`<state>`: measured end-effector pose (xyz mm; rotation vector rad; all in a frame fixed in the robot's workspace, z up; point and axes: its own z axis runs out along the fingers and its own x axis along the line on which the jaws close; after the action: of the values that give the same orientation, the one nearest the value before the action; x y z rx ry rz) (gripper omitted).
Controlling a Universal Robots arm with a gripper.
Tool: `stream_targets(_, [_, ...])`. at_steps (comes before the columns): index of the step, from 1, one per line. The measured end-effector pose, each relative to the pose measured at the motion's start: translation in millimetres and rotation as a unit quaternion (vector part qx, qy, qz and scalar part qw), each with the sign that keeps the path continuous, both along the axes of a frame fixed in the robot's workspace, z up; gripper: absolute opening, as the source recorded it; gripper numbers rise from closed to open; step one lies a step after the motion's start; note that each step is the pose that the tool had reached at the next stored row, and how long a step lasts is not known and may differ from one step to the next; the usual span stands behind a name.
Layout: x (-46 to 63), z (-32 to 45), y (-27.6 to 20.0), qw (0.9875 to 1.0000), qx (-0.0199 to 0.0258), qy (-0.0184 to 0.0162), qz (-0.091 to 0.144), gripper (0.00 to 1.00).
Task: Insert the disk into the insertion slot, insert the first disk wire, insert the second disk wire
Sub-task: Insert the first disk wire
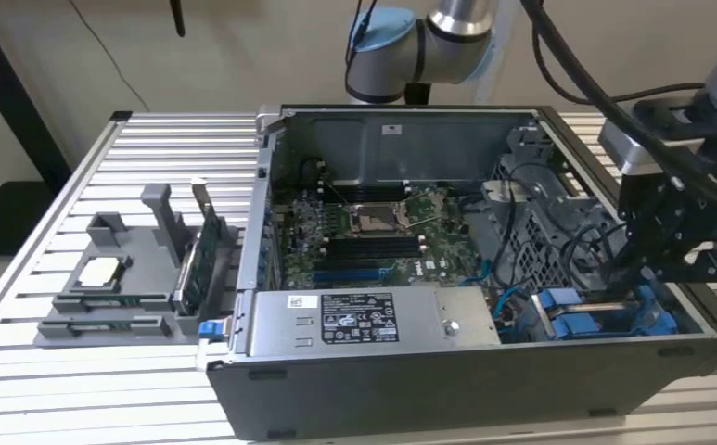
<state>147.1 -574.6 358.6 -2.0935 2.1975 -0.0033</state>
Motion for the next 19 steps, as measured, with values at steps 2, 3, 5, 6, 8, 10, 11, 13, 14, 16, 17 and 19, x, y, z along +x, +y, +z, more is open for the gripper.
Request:
stream_targets(2, [0.0,4.8,0.0,1.0,0.0,0.0,0.0,0.27])
stream_targets(3, [0.0,7.3,0.0,1.0,0.0,0.0,0.0,0.27])
stream_targets(5, [0.0,12.7,0.0,1.0,-0.0001,0.0,0.0,0.27])
stream_targets(6, [0.0,14.1,0.0,1.0,0.0,0.0,0.0,0.27])
stream_targets(8, [0.0,14.3,0.0,1.0,0.0002,0.0,0.0,0.27])
stream_targets(10, [0.0,15.3,0.0,1.0,-0.0001,0.0,0.0,0.27])
stream_targets(11, [0.0,15.3,0.0,1.0,0.0,0.0,0.0,0.27])
stream_targets(13, [0.0,15.3,0.0,1.0,0.0001,0.0,0.0,0.27])
stream_targets(14, [0.0,15.4,0.0,1.0,0.0001,0.0,0.0,0.27])
stream_targets(16, [0.2,15.7,0.4,1.0,-0.0001,0.0,0.0,0.27])
stream_targets(17, [0.6,15.7,1.2,1.0,-0.0002,0.0,0.0,0.27])
stream_targets(19, [1.8,15.5,3.7,1.0,-0.0001,0.0003,0.0,0.27])
